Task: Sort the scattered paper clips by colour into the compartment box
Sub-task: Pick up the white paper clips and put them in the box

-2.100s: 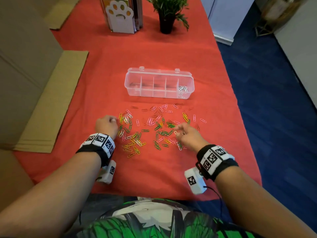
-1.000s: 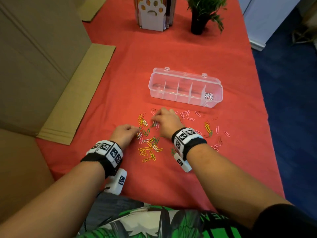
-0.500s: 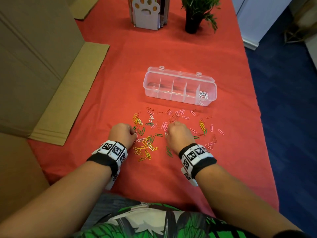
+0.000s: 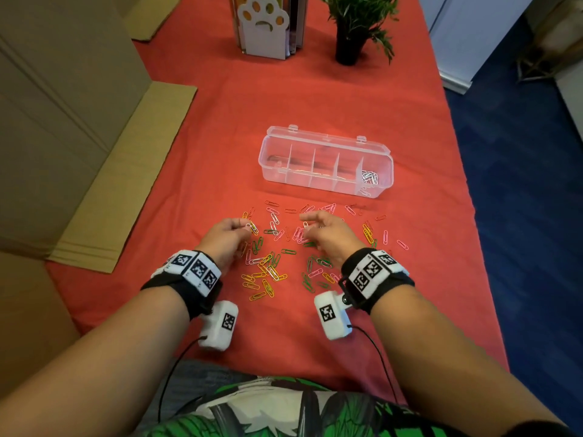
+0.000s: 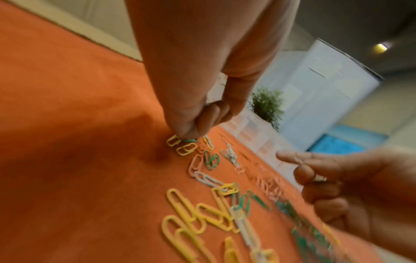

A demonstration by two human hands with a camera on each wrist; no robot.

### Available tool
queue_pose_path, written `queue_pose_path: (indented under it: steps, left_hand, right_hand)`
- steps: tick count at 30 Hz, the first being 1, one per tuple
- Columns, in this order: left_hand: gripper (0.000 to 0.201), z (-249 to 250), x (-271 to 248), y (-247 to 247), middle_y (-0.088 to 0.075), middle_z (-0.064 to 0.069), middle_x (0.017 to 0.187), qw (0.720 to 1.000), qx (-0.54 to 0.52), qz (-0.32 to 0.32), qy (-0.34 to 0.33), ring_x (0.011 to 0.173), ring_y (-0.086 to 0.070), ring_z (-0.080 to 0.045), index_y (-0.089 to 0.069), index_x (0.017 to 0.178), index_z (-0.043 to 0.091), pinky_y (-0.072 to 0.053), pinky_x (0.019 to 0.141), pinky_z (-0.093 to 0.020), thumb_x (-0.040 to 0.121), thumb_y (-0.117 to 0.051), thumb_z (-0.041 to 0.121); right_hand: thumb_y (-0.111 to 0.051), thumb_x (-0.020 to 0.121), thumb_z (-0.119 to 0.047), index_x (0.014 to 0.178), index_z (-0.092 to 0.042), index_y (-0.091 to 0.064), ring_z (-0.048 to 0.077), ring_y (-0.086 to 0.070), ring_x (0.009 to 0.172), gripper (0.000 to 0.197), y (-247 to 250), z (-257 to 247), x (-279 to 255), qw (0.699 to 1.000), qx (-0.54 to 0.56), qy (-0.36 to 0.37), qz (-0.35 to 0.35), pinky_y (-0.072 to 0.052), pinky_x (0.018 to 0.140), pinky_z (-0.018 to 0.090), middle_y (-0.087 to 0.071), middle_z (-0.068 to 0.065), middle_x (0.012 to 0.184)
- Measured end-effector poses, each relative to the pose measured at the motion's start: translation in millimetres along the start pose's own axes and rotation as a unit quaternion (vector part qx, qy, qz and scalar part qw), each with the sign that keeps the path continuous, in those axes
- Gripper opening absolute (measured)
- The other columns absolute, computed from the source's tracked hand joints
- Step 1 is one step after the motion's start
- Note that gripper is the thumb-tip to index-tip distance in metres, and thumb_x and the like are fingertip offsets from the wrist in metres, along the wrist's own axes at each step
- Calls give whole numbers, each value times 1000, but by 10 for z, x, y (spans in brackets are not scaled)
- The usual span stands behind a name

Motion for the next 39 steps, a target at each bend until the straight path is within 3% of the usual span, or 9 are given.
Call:
queue_pose_path:
  steps: [5, 10, 14, 18, 21, 27, 33, 36, 39]
  left_hand:
    - [24, 94, -54, -34, -42, 1, 62, 975, -200, -49, 84, 43, -40, -6, -54, 76, 15, -35, 41, -15, 89, -36, 8]
    - [28, 91, 20, 5, -41, 4, 50, 960, -253, -5, 119, 39, -41, -7, -51, 67, 15, -43, 42, -14, 92, -39, 19]
    - [18, 89, 174, 58, -46, 3, 58, 998, 33, 58, -3, 43, -39, -9, -61, 70, 21, -34, 43, -17, 87, -59, 24]
    - [19, 156, 156, 7, -70, -5, 79, 948, 288, 60, -124, 71, -63, -23, -71, 100, 24, -47, 69, -28, 82, -65, 22]
    - [30, 200, 122, 13, -72, -8, 105, 900, 393, 76, -172, 97, -65, -25, -68, 112, 22, -45, 78, -26, 83, -63, 19]
    - [37, 222, 130, 45, -61, -16, 110, 858, 468, 77, -196, 103, -59, -33, -66, 114, 25, -46, 87, -32, 82, -55, 11]
    - [22, 212, 149, -37, -57, -15, 101, 822, 520, 47, -228, 98, -58, -34, -68, 104, 13, -47, 83, -36, 85, -60, 21]
    - [20, 232, 156, -56, -56, -16, 99, 824, 518, 48, -224, 93, -58, -33, -66, 96, 7, -45, 79, -37, 85, -60, 23]
    - [17, 283, 157, -59, -56, -13, 90, 872, 442, 62, -200, 85, -55, -29, -64, 90, 8, -43, 77, -34, 86, -58, 23]
  right_hand:
    - [-40, 88, 0, 75, -10, -52, 13, -42, 53, 20, -127, -86, 53, 966, 243, -83, -35, -37, 43, 20, -43, 3, 67]
    - [-57, 86, -11, 68, -21, -57, 9, -40, 52, 20, -269, -173, 214, 997, -44, -49, -31, -32, 39, 19, -55, -4, 68]
    - [-56, 86, -16, 88, -14, -66, 20, -59, 83, 11, -380, -242, 299, 963, -270, 25, 8, -41, 70, 22, -66, 5, 94]
    - [-55, 89, -20, 110, -3, -58, 33, -53, 110, 28, -516, -275, 335, 902, -411, 114, 57, -44, 93, 35, -51, 17, 119]
    - [-56, 89, -24, 115, -2, -51, 35, -50, 111, 35, -634, -265, 320, 865, -471, 152, 84, -47, 92, 42, -48, 18, 119]
    - [-45, 85, -1, 115, 0, -50, 35, -54, 106, 30, -624, -279, 269, 802, -564, 181, 75, -50, 83, 43, -52, 17, 115]
    - [-49, 82, -8, 115, 2, -51, 35, -55, 109, 34, -422, -122, 328, 824, -555, 117, 14, -50, 92, 40, -53, 21, 117]
    - [-50, 85, -8, 106, -3, -54, 29, -59, 98, 22, -242, -86, 306, 903, -423, 78, 24, -48, 81, 32, -60, 15, 105]
    - [-44, 88, -3, 102, -16, -55, 12, -49, 63, 21, -42, -4, 258, 983, -175, 17, 48, -37, 55, 22, -58, -2, 85]
Point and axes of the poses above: each hand's wrist, its own x-axis towards the middle knuckle, its own y-axis out of the back of the hand, z = x × y, the point moved 4 cm from there along x, towards the middle knuckle
